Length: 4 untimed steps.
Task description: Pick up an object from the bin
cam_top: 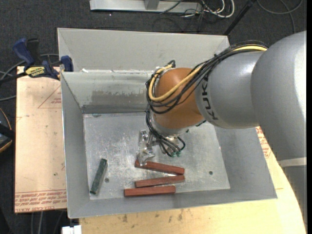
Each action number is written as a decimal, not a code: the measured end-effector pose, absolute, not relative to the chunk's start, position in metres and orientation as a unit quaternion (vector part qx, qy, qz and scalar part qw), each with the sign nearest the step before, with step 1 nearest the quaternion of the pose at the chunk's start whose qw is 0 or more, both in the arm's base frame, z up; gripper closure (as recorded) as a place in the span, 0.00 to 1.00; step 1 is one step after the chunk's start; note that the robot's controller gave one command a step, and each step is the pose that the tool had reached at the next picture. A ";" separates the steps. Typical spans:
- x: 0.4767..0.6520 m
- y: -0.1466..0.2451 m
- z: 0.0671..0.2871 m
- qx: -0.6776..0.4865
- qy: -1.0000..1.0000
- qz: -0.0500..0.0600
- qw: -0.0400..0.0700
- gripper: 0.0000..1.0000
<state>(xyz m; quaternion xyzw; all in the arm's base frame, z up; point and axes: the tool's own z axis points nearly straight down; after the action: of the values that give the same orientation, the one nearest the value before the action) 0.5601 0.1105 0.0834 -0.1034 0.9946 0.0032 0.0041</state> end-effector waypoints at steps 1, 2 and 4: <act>0.560 0.110 0.083 -0.103 0.995 0.003 0.004 1.00; 0.588 0.091 0.077 -0.127 0.992 0.002 0.007 0.00; 0.564 0.079 0.097 -0.166 0.986 0.002 -0.001 0.00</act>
Offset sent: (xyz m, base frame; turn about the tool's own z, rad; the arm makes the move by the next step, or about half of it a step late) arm 0.0229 -0.0218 -0.0134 -0.0495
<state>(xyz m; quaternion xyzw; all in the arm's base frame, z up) 0.5641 0.0793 0.0973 -0.1665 0.9860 0.0016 -0.0007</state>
